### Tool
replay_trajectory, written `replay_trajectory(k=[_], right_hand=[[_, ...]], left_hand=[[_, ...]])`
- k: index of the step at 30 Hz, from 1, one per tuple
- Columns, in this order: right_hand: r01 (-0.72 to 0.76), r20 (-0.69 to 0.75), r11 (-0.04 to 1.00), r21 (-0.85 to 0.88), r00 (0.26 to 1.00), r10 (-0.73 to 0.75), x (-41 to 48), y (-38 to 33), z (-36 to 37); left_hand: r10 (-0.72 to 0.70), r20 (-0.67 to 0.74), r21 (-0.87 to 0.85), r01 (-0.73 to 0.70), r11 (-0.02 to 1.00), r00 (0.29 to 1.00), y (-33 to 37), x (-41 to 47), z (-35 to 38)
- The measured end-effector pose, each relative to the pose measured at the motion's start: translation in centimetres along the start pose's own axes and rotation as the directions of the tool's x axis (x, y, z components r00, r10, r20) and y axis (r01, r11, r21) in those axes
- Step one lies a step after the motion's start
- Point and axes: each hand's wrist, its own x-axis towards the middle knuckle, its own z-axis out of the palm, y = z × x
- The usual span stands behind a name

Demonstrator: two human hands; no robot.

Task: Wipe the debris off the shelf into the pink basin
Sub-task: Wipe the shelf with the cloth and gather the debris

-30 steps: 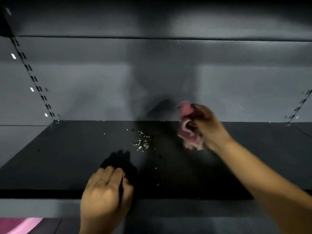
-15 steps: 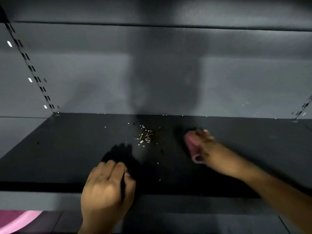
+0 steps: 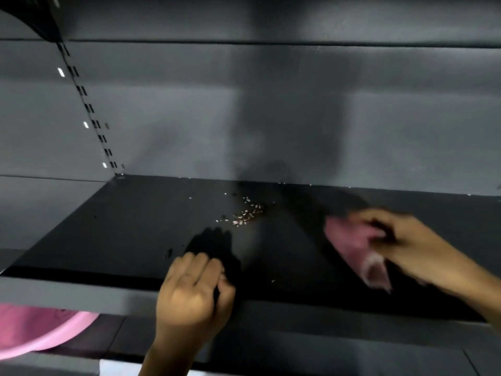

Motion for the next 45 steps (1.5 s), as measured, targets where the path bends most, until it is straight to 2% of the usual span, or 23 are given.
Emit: replay_trajectory(k=[2,5,6,7,10,12,13,16,19,21,23,28,32,35,37,41,45], right_hand=[[-0.153,0.122,0.983,-0.097,0.979,0.165,-3.2,3.1,-1.9],[-0.132,0.249,0.944,-0.301,0.945,0.212,-5.6,5.5,-3.0],[-0.088,0.303,0.953,-0.291,0.936,0.179,-5.5,4.8,-2.8],[0.005,0.349,0.969,-0.246,0.933,0.084,-5.4,3.8,-2.4],[0.167,0.400,0.982,-0.088,0.909,-0.119,-2.9,-0.8,0.9],[0.233,0.436,0.970,-0.068,0.882,-0.181,-0.6,-3.9,3.6],[0.311,0.451,0.945,-0.098,0.861,-0.237,0.4,-5.1,5.0],[0.454,0.446,0.882,-0.131,0.821,-0.356,3.9,-8.5,9.5],[0.424,0.382,0.900,-0.102,0.852,-0.358,6.8,-11.9,11.9],[0.397,0.281,0.913,-0.091,0.890,-0.359,7.7,-12.8,11.2],[0.443,0.220,0.890,-0.110,0.884,-0.413,7.2,-12.2,8.8],[0.566,0.452,0.786,-0.247,0.785,-0.424,1.3,-6.0,3.4],[0.581,0.439,0.810,-0.075,0.749,-0.496,-0.6,-3.4,3.6],[0.563,0.484,0.826,-0.010,0.726,-0.489,1.1,-4.5,5.3],[0.585,0.500,0.811,0.007,0.701,-0.509,1.9,-5.7,7.0],[0.719,0.496,0.695,-0.015,0.609,-0.619,4.1,-9.4,11.4],[0.756,0.439,0.653,-0.040,0.600,-0.669,6.5,-12.7,16.7]], left_hand=[[0.042,-0.034,-0.004,-0.042,0.999,0.999,0.1,-0.1,0.0],[0.053,-0.071,-0.008,-0.053,0.999,0.996,0.3,-0.1,0.0],[0.054,-0.080,-0.011,-0.055,0.998,0.995,0.4,-0.1,0.0],[0.054,-0.089,-0.018,-0.056,0.998,0.995,0.4,-0.1,0.1],[0.053,-0.117,-0.052,-0.059,0.997,0.992,0.1,-0.3,0.3],[0.047,-0.127,-0.072,-0.056,0.996,0.991,0.0,-0.5,0.4],[0.038,-0.128,-0.083,-0.049,0.995,0.991,0.0,-0.6,0.4],[0.028,-0.127,-0.088,-0.039,0.995,0.992,-0.2,-0.7,0.4],[0.029,-0.104,-0.072,-0.036,0.997,0.994,-0.1,-0.7,0.2],[0.024,-0.092,-0.081,-0.032,0.996,0.995,-0.2,-0.9,0.1],[0.020,-0.091,-0.095,-0.029,0.995,0.996,-0.2,-0.9,0.0],[0.002,-0.105,-0.112,-0.014,0.994,0.995,0.2,-0.6,0.1],[0.004,-0.146,-0.112,-0.020,0.993,0.989,0.6,-0.6,0.4],[-0.040,-0.195,-0.147,0.011,0.989,0.980,0.6,-0.7,0.5],[-0.116,-0.226,-0.204,0.070,0.976,0.967,0.7,-0.8,0.4],[-0.225,-0.242,-0.352,0.131,0.927,0.944,0.4,-1.0,0.0],[-0.252,-0.248,-0.343,0.159,0.926,0.936,-1.6,-3.0,-1.3]])
